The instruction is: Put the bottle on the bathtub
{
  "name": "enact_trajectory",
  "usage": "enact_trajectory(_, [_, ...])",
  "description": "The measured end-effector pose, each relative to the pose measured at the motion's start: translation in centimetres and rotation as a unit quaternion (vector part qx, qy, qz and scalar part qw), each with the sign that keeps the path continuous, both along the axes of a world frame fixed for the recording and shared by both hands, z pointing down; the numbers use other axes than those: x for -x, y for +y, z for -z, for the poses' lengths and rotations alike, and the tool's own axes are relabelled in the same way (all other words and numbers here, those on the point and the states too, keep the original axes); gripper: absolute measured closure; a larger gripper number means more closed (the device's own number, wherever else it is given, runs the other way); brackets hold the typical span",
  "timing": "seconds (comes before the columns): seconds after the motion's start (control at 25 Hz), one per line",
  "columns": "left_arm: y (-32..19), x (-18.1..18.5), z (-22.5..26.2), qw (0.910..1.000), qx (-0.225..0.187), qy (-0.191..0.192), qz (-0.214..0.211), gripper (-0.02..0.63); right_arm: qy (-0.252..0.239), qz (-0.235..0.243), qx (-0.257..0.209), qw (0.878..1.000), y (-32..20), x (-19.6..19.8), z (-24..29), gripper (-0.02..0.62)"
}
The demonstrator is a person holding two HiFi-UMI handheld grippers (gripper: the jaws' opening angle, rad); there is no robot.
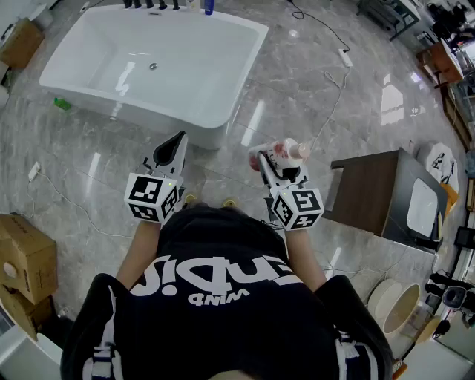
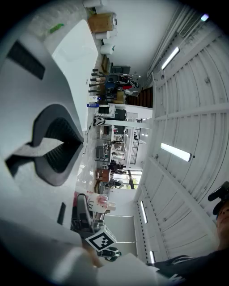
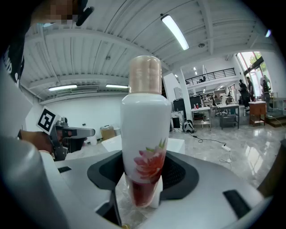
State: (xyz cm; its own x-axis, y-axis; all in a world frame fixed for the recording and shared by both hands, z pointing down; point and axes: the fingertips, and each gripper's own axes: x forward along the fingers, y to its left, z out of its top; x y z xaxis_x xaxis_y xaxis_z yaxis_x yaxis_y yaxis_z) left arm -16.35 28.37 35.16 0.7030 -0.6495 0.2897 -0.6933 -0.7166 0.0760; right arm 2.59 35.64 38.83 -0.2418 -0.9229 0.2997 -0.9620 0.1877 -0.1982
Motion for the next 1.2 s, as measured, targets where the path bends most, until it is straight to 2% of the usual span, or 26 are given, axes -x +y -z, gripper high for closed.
enact_trajectory(0.32, [-0.1,-1.1,-1.0,0.9999,-0.003,-0.005,0.011,0.598,-0.005,0.022,-0.005,1.000,-0.8,-0.9,-0.8,0.348])
enact_trajectory(0.6, [-1.9,-2.0,-1.3,0.9998,-0.008,-0.003,0.020,0.598,-0.008,0.032,0.008,0.999,-2.2,-1.4,-2.3,0.348])
enact_trajectory(0.88, [-6.8,-4.1,-1.9,0.9999,-0.012,-0.001,0.000,0.598,-0.001,0.028,0.009,1.000,-6.1,-2.6,-3.0,0.348])
enact_trajectory(1.2, [-14.9,-7.2,-1.5,0.9995,-0.015,-0.006,-0.029,0.598,-0.007,0.011,0.011,1.000,-13.6,-4.2,-2.6,0.348])
